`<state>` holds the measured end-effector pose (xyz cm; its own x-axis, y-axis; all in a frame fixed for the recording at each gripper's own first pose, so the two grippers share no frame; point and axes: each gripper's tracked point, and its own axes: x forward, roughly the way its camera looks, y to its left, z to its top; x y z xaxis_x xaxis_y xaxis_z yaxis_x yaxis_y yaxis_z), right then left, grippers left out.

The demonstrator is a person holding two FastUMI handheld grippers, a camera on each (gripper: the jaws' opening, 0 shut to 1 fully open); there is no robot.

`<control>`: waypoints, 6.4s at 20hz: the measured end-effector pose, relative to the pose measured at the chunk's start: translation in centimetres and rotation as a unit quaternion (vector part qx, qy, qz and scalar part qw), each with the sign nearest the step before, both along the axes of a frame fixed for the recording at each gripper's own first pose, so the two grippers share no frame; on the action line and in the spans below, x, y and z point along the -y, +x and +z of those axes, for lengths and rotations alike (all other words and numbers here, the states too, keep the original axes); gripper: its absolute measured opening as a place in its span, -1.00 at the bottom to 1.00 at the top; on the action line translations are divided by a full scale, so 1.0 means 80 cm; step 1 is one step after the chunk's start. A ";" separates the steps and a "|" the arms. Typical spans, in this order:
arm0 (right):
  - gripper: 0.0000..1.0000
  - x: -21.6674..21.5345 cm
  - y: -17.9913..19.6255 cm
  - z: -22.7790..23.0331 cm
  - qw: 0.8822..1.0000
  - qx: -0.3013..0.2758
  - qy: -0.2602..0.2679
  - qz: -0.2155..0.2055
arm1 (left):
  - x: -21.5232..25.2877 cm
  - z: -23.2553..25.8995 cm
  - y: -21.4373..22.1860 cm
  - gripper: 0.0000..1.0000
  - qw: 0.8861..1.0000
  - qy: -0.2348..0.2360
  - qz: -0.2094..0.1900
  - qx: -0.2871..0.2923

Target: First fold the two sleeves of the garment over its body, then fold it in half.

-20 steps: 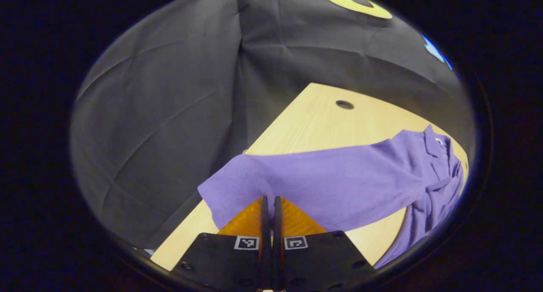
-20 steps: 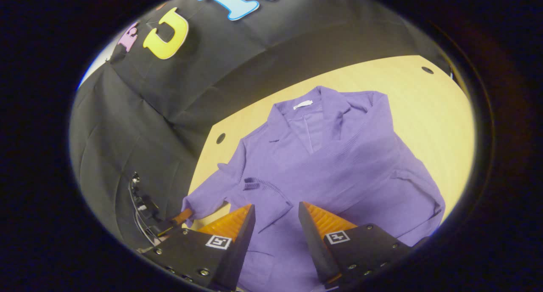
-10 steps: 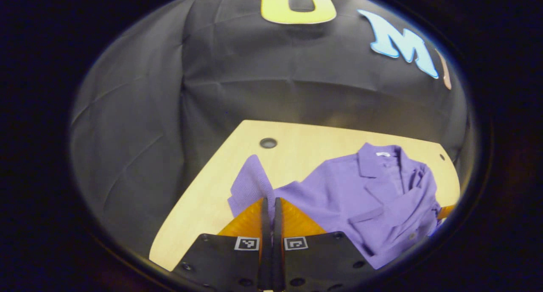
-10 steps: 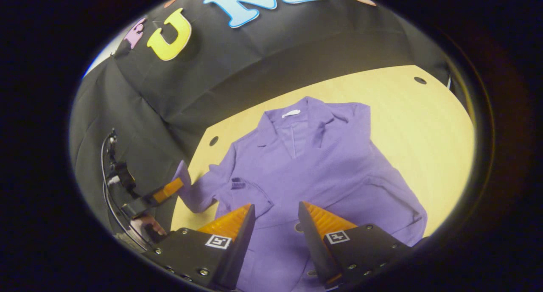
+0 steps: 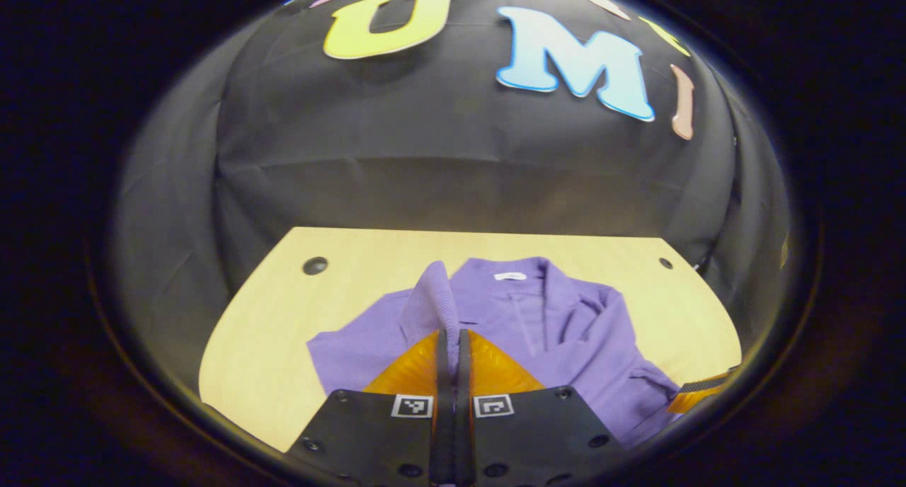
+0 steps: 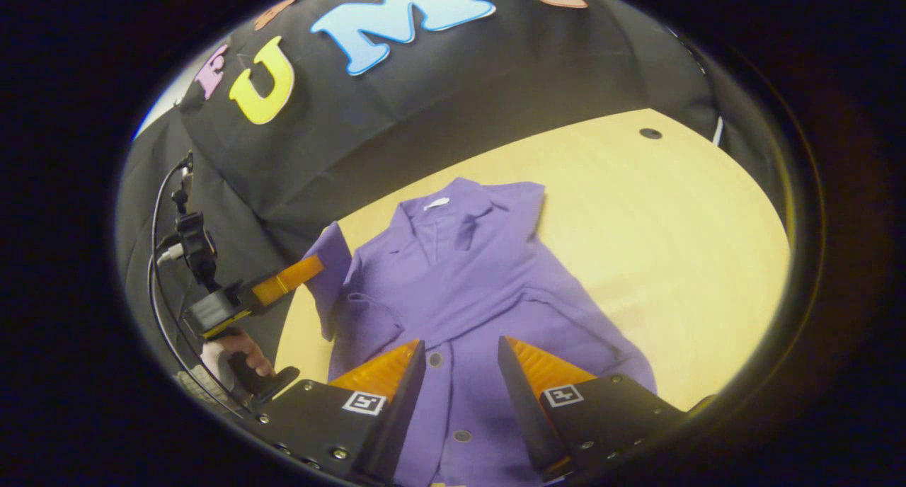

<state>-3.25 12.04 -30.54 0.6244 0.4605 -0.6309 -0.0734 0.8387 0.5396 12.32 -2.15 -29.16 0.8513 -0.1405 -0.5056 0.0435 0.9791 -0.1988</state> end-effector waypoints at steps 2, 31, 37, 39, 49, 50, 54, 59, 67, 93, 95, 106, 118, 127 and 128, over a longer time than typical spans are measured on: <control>0.32 0.025 -0.009 -0.004 1.000 -0.004 -0.002 -0.013 | 0.040 0.000 0.003 -0.86 1.000 -0.002 -0.019 -0.002; 0.41 0.093 -0.089 -0.069 0.995 -0.074 -0.053 0.043 | 0.101 -0.064 -0.146 0.73 0.990 0.049 -0.092 -0.093; 0.89 0.089 -0.111 -0.078 0.990 -0.102 -0.075 0.059 | 0.034 -0.106 -0.272 0.75 0.984 0.016 -0.026 -0.175; 0.90 0.090 -0.120 -0.082 0.988 -0.115 -0.087 0.062 | 0.016 -0.122 -0.309 0.75 0.979 0.013 -0.004 -0.202; 0.90 0.092 -0.177 -0.109 0.961 -0.151 -0.193 0.125 | -0.034 -0.172 -0.400 0.87 0.957 0.039 0.018 -0.286; 0.90 0.092 -0.183 -0.114 0.957 -0.157 -0.205 0.132 | -0.033 -0.178 -0.401 0.90 0.954 0.042 0.017 -0.296; 0.89 0.094 -0.194 -0.132 0.943 -0.174 -0.240 0.147 | -0.032 -0.193 -0.406 0.90 0.947 0.053 0.009 -0.315; 0.95 0.093 -0.200 -0.135 0.936 -0.189 -0.256 0.150 | -0.032 -0.196 -0.398 0.86 0.944 0.030 0.013 -0.327; 0.87 0.087 -0.203 -0.132 0.937 -0.199 -0.250 0.140 | 0.001 -0.193 -0.371 0.15 0.951 0.042 -0.004 -0.307; -0.97 0.038 -0.013 -0.038 0.987 -0.098 -0.124 0.036 | 0.007 -0.123 -0.208 -0.86 0.976 0.010 0.027 -0.214; -0.98 0.032 0.016 -0.028 0.988 -0.081 -0.126 0.037 | 0.002 -0.113 -0.182 -0.86 0.978 -0.001 0.036 -0.205; -0.97 0.022 0.173 0.010 0.994 -0.020 -0.109 0.006 | -0.047 -0.066 -0.026 -0.87 0.985 -0.024 0.070 -0.156; -0.99 0.011 0.340 0.033 0.995 0.039 -0.089 -0.034 | -0.069 -0.040 0.147 -0.88 0.992 -0.022 0.078 -0.096; -0.99 0.006 0.410 -0.031 0.994 0.032 -0.101 -0.041 | -0.063 -0.077 0.243 -0.87 0.996 0.007 0.064 -0.062; -0.99 0.004 0.411 -0.040 0.993 0.030 -0.104 -0.038 | -0.062 -0.086 0.244 -0.87 0.996 0.010 0.064 -0.067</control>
<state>29.63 11.69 -33.77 0.6917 0.2747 -0.6679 -0.0332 0.9359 0.3506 31.87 2.84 -36.06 0.7863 -0.0246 -0.6174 -0.1069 0.9787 -0.1752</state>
